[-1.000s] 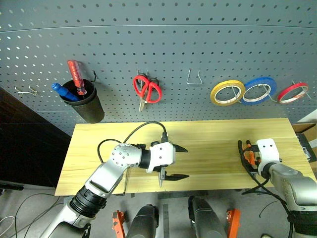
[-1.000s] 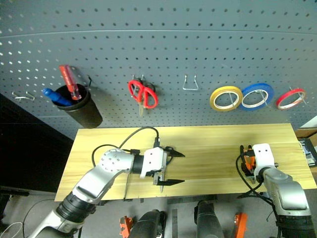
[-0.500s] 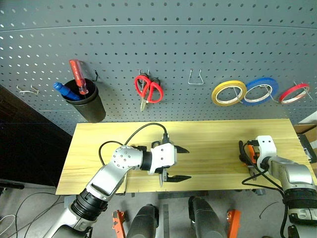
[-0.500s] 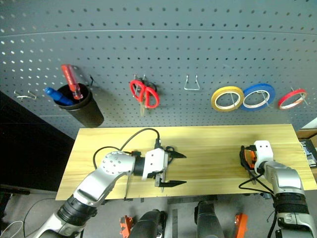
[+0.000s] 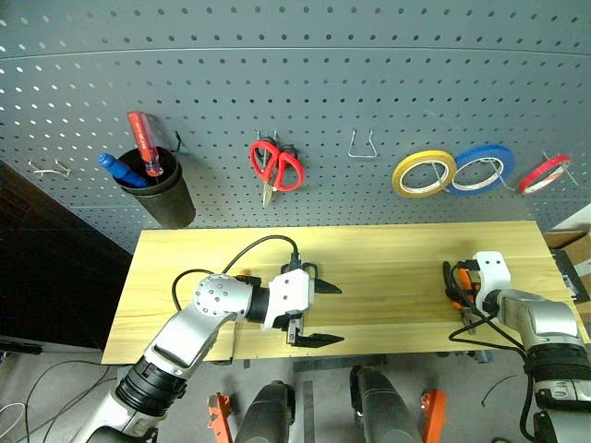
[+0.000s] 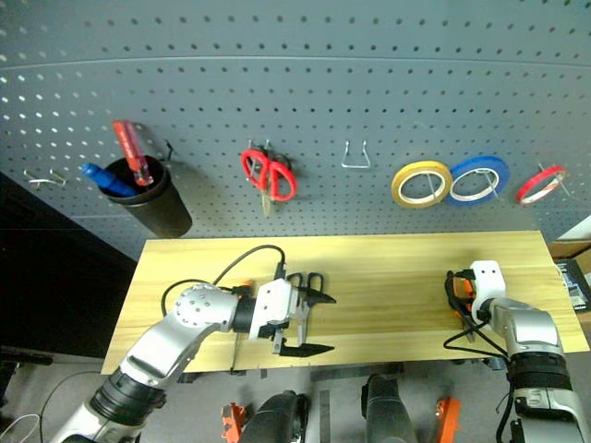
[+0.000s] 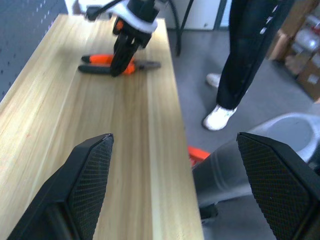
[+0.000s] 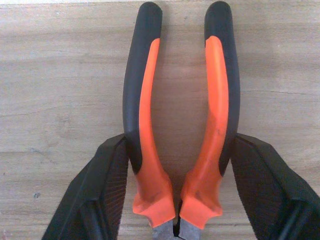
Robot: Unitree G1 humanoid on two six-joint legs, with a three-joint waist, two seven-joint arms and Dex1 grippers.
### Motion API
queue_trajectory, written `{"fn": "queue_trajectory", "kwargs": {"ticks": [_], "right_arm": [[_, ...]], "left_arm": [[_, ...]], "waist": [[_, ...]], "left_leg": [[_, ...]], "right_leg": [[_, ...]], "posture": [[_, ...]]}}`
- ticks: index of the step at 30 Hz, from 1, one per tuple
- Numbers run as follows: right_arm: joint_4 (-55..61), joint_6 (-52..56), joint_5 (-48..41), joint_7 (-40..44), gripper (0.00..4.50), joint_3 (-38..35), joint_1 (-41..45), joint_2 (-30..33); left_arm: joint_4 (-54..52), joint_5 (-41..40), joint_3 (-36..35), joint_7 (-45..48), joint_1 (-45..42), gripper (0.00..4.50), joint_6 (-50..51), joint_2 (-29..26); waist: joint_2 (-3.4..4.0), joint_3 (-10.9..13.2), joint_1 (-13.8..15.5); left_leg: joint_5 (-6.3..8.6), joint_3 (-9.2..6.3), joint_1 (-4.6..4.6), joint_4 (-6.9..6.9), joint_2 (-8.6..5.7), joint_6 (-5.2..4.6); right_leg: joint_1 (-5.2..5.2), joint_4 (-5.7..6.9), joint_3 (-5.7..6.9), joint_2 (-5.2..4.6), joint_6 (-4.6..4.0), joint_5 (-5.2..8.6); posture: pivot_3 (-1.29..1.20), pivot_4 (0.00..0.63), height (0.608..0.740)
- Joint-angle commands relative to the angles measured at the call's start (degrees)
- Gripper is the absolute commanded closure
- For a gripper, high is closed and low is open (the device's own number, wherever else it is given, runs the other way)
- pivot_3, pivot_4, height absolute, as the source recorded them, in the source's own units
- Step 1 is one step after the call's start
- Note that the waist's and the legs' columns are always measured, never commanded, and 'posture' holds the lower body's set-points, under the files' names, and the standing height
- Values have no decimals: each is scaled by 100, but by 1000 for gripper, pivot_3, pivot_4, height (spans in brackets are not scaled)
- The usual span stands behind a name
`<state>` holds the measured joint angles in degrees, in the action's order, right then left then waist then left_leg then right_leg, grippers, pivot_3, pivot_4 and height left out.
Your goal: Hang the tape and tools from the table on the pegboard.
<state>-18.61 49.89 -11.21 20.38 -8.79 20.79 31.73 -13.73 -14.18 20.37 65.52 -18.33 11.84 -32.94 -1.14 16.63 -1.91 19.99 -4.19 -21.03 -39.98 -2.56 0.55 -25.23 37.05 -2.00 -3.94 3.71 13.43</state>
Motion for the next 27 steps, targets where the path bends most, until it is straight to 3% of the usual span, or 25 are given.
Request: {"fn": "queue_trajectory", "kwargs": {"ticks": [1, 4, 12, 17, 23, 27], "right_arm": [[-144, -25, 128, -19, 1747, 167, -116, -120], [118, -300, 315, -221, 1747, 226, -210, -198], [3753, 185, 543, -1022, 1747, 346, -1071, -847], [6077, 757, 869, -1755, 1747, 1120, -1399, -1598], [7137, 574, 1501, -2334, 1747, 2323, -1042, -1947], [6976, -139, 2046, -2562, 1747, 2719, -345, -2030]], "left_arm": [[-204, -151, -101, 92, 99, 288, -291, 35], [-138, -306, -190, 53, 137, 288, -220, 90], [-214, -672, -954, -624, 437, 288, -168, 351], [-420, -846, -1500, -1197, 896, 288, 82, 401], [-616, -862, -1967, -1892, 1021, 288, -63, 669], [-738, -849, -2167, -2383, 886, 288, -73, 956]], "waist": [[-5, -3, -12], [-19, -11, -14], [6, -3, -17], [10, -6, -32], [10, -7, 9], [8, -10, -2]], "left_leg": [[0, 0, 0, 0, 0, 0], [0, 1, 2, 0, 1, 1], [0, 8, -9, 2, 2, 2], [1, 0, -12, 9, 7, 5], [0, -4, -20, 0, -4, 5], [-2, -6, -20, -3, -3, 9]], "right_leg": [[0, 0, 0, 0, 0, 0], [0, 1, -1, 0, -1, -1], [-21, 6, -6, -2, -2, -2], [-29, 6, 2, 3, -2, -1], [-32, 1, 9, -5, -2, -1], [-34, 5, 17, -5, -7, -4]], "posture": [[-22, 285, 740], [-20, 284, 740], [-25, 285, 740], [-39, 280, 740], [-35, 269, 740], [-29, 255, 740]]}}
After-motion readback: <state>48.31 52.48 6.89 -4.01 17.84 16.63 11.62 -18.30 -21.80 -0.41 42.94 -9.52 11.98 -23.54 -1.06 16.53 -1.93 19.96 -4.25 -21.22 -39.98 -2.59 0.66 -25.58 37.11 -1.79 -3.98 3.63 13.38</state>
